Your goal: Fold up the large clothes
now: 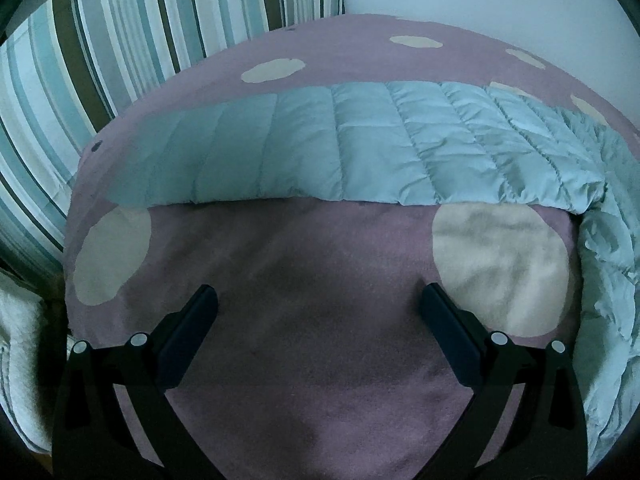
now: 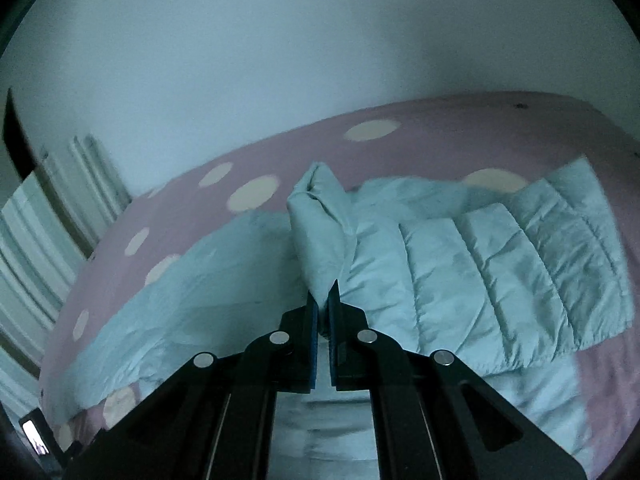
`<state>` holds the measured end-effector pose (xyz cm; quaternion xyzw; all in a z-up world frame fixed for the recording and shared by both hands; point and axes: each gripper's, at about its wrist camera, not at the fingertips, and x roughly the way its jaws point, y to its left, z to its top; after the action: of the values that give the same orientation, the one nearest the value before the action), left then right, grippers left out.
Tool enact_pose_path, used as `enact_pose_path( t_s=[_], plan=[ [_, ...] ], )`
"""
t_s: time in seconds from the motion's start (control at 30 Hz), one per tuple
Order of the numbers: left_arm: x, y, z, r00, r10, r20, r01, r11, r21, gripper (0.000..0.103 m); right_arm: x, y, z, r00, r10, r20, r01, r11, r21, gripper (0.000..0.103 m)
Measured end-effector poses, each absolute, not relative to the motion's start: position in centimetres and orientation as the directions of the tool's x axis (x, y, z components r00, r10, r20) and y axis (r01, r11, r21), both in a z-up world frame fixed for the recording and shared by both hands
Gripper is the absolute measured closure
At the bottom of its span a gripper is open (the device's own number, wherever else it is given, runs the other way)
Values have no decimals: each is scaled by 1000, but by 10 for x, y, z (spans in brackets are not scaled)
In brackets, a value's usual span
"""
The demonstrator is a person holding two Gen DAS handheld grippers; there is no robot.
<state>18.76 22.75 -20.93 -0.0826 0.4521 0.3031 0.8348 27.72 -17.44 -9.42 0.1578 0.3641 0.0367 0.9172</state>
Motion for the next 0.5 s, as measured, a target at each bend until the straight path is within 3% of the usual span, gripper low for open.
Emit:
enact_pose_path(
  t_s=[0.5],
  plan=[
    [189, 227, -210, 411, 423, -807, -583, 803, 123, 2, 310, -65, -144, 576, 296, -762, -125, 953, 276, 99]
  ],
)
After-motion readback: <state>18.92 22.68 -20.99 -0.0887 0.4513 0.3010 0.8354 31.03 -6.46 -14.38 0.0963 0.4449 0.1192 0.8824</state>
